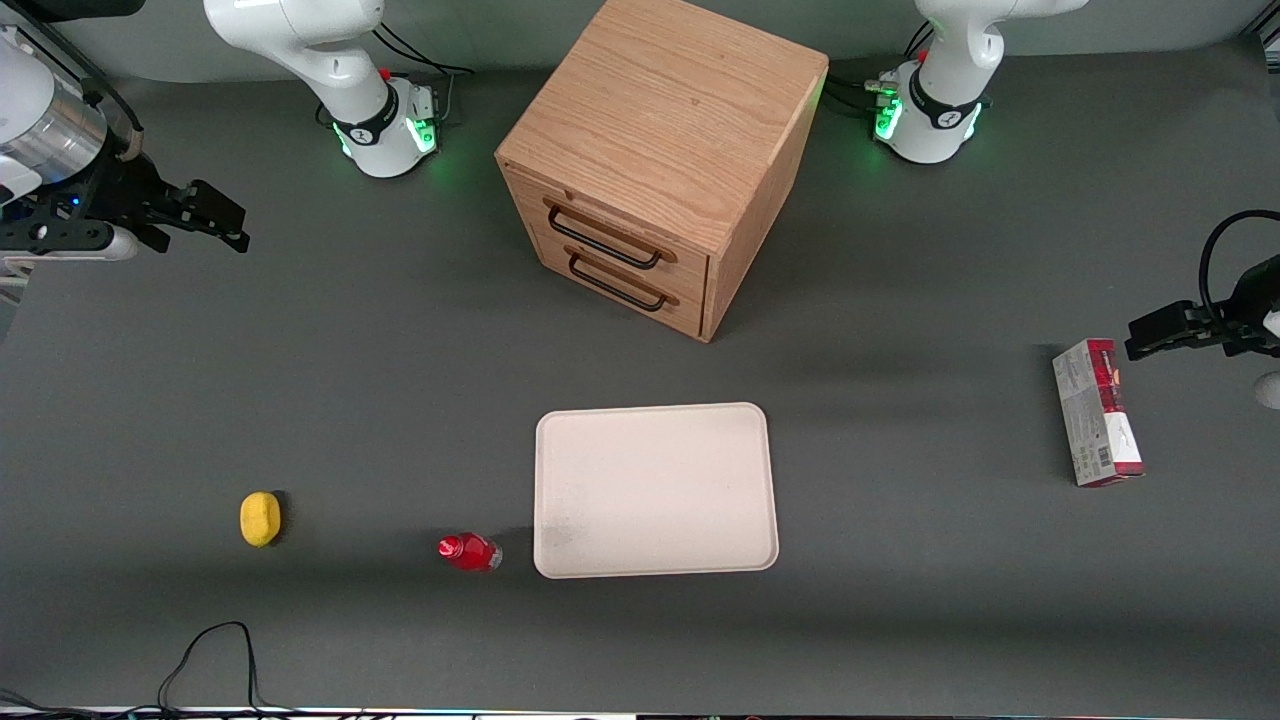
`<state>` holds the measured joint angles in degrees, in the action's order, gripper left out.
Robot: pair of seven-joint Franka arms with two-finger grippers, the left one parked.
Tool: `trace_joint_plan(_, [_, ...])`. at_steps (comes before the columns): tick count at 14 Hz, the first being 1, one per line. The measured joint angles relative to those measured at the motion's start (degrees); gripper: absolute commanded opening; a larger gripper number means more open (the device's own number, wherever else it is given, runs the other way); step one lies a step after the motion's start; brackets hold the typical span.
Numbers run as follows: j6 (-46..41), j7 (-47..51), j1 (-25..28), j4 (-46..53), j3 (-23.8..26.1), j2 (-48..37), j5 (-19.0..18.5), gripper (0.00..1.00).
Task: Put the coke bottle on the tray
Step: 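Move the open right gripper down over the red Coca-Cola bottle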
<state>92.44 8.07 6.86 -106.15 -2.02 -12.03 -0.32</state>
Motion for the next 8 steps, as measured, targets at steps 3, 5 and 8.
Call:
trace_joint_plan(3, [0.1, -0.2, 0.1, 1.4, -0.2, 1.4, 0.1, 1.00])
trace_joint_plan(5, [0.1, -0.4, 0.2, 7.0, 1.2, 5.2, 0.2, 1.00])
trace_joint_plan(8, [-3.7, 0.5, 0.4, 23.4, 6.6, 17.6, 0.3, 1.00])
